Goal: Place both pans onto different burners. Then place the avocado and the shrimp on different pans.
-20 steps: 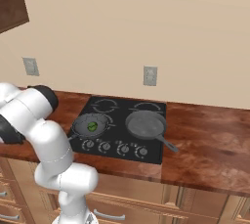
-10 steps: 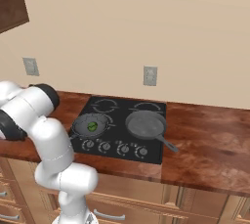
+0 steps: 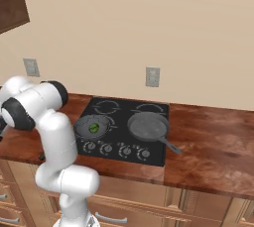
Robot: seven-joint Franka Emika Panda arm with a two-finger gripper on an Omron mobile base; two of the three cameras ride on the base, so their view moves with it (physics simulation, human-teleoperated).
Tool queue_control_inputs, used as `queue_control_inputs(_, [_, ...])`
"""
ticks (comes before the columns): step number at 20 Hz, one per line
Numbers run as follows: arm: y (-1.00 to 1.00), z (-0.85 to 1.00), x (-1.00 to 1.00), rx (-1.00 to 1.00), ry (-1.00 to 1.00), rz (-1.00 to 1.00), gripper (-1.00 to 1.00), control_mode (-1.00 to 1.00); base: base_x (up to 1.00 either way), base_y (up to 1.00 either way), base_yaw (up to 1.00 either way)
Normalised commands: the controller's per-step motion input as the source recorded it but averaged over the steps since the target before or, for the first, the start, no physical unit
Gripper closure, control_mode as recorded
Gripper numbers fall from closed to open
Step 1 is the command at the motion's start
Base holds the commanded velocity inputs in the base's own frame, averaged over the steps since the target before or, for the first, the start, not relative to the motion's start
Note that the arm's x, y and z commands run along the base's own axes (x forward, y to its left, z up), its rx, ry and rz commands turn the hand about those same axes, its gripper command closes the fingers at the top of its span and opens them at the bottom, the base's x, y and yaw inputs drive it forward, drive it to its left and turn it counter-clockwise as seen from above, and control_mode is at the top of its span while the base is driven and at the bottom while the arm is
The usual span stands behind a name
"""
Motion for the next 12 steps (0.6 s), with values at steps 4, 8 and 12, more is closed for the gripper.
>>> queue_control_inputs(4, [0.20,-0.02,0.00,0.00,0.00,0.00,-1.00,-1.00,0.00,0.00,0.00])
queue_control_inputs(8, [0.23,0.00,-0.07,0.00,0.00,0.00,-1.00,-1.00,0.00,0.00,0.00])
queue_control_inputs(12, [0.16,0.00,-0.03,0.00,0.00,0.00,-1.00,-1.00,0.00,0.00,0.00])
